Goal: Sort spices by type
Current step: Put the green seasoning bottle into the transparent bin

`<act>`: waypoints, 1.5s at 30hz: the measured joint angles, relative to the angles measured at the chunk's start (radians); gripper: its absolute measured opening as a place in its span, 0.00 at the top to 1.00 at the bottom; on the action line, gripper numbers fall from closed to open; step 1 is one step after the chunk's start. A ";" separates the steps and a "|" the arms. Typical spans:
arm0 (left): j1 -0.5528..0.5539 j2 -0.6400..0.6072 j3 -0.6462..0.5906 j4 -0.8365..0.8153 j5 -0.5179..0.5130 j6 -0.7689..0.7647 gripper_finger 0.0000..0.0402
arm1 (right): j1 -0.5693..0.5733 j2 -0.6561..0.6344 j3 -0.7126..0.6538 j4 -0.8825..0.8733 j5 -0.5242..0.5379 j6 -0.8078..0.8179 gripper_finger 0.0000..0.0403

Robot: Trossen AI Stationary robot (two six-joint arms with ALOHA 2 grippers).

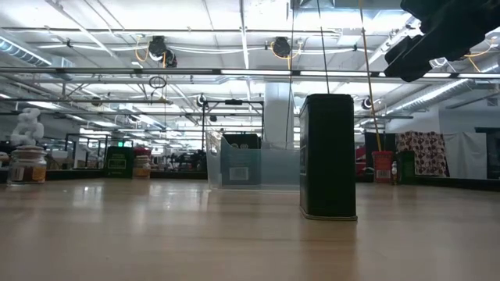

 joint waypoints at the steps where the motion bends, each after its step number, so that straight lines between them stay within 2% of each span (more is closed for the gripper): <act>1: 0.001 -0.007 0.000 -0.003 -0.001 0.002 0.32 | 0.000 0.000 0.000 0.000 0.000 0.000 0.61; 34: 0.009 -0.033 0.000 -0.066 0.016 0.011 0.33 | 0.000 0.000 0.000 -0.029 0.000 0.004 0.61; 45: 0.009 -0.033 0.001 -0.083 0.016 0.011 0.48 | 0.000 0.000 0.000 -0.029 0.000 0.004 0.61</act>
